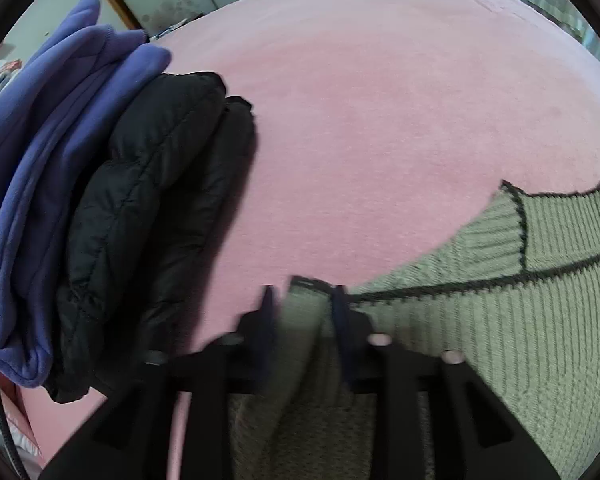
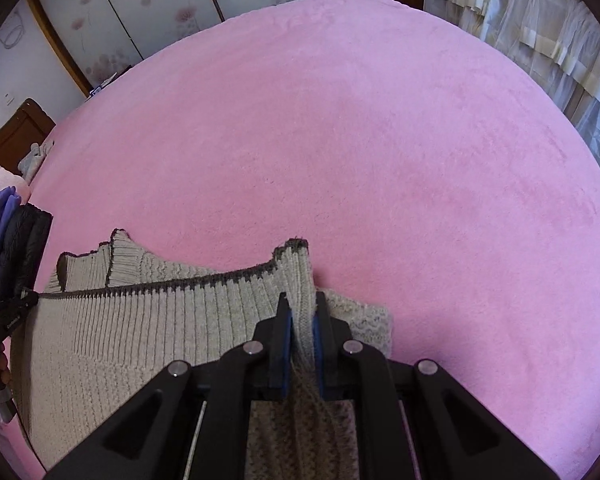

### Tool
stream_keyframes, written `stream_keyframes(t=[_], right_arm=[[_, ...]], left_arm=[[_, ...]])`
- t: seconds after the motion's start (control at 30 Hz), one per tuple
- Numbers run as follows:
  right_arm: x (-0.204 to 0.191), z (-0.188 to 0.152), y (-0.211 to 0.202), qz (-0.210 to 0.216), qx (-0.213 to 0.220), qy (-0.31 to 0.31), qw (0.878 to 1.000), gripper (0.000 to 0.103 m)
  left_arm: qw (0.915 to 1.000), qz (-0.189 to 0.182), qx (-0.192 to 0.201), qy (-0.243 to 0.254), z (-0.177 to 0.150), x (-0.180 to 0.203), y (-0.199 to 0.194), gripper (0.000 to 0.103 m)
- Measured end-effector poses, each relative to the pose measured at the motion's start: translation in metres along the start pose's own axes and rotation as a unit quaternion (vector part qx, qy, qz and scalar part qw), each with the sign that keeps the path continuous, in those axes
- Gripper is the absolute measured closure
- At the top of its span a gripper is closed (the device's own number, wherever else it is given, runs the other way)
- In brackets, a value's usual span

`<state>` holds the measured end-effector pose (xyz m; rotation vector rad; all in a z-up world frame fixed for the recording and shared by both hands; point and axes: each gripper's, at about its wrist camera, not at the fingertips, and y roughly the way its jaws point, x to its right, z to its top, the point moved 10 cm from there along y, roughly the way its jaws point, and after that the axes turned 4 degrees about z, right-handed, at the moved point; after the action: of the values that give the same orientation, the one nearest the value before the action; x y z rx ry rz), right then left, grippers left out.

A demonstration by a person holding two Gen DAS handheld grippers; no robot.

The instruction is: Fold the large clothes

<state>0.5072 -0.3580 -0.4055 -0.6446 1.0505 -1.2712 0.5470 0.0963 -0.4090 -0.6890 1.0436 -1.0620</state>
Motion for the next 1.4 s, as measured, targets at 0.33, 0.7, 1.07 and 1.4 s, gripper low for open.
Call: stream_keyframes(t=[0.33,0.7,1.07,1.4], right_arm=[[0.001,-0.003,-0.049,0.037,0.013,0.021,0.999,0.058],[-0.039,-0.029,-0.087,0.019,0.072,0.01,0.997,0.086],[-0.106,-0.04,-0.016,0.049,0.007,-0.055,0.997,0.088],[-0.004,-0.024,-0.009,-0.007,0.019,0.02,1.0,0.103]], left_arm=[[0.9952,-0.023,0.075,-0.059,0.004,-0.027,-0.069,0.029],[0.9824,-0.042,0.116,-0.14,-0.05,-0.042,-0.116,0.029],[0.9854,-0.021,0.077,-0.151,-0.052,-0.035,-0.061,0.029],[0.9884,0.015,0.025,-0.149,-0.058,-0.053,-0.004,0.026]])
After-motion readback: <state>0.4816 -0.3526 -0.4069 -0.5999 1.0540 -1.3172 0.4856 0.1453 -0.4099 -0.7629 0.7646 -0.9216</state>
